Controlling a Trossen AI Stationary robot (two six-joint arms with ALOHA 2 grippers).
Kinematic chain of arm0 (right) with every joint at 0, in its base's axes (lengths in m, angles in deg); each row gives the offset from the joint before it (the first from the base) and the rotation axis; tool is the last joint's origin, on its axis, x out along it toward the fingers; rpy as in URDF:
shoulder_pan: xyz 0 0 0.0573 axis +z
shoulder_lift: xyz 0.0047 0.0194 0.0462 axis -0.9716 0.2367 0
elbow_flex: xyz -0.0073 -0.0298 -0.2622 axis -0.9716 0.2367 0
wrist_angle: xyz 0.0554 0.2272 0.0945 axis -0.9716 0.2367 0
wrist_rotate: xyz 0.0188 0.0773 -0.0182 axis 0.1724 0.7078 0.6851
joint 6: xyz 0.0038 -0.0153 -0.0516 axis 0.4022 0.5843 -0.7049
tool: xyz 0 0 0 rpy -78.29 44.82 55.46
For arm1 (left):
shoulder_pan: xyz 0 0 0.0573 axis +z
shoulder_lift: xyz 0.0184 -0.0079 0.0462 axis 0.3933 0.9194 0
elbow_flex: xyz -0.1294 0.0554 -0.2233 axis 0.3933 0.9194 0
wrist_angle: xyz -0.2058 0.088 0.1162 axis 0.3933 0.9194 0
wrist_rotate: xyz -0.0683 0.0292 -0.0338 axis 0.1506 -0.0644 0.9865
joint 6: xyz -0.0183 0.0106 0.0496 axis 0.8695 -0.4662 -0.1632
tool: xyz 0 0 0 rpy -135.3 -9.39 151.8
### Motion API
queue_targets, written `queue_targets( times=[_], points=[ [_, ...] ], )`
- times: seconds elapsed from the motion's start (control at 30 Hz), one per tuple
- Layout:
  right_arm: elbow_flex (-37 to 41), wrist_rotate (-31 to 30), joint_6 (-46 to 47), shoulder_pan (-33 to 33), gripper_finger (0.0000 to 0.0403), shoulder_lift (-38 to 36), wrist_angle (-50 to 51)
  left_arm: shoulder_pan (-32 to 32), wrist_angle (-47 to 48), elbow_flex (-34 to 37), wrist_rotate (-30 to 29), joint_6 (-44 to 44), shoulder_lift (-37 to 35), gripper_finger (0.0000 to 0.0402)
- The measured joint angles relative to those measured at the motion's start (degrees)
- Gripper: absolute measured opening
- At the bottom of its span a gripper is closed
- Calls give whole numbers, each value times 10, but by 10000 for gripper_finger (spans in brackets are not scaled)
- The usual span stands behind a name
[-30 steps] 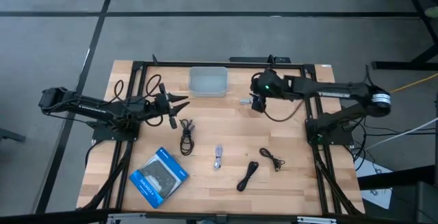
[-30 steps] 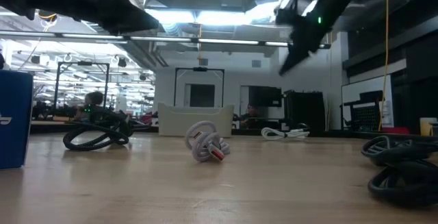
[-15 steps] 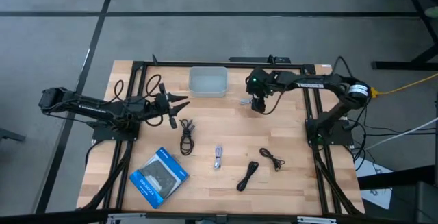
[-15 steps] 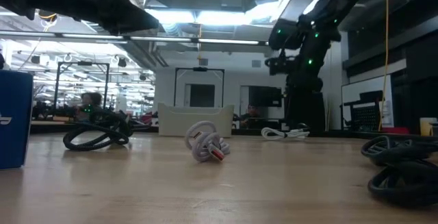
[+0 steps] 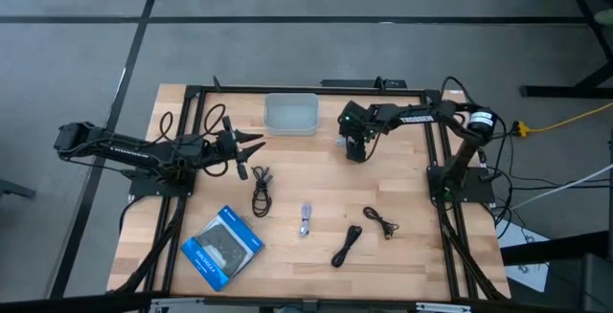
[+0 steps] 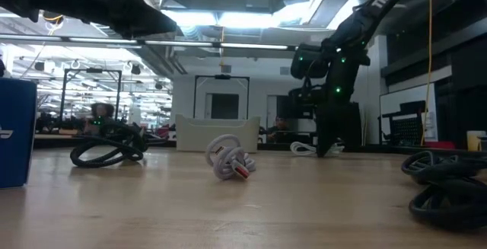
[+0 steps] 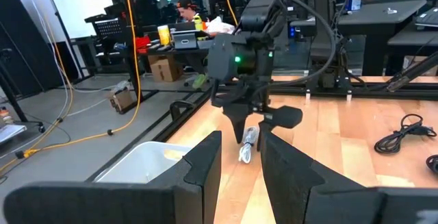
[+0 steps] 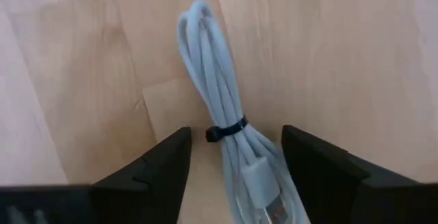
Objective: Pick and place USB-C Cables
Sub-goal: Put the top white charger cable into the white bin
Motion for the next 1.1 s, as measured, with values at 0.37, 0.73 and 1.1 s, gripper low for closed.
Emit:
queue_targets(
  times=[0.37,0.73,1.1],
  points=[
    [0,-11,130,1,50,1,-14,0,0,0,0,0,0,96],
    [-142,-92,139,40,50,-32,-29,0,-1,0,-6,-5,0,96],
    [-293,-18,69,46,50,31,-177,0,0,0,-27,-6,0,96]
  ],
)
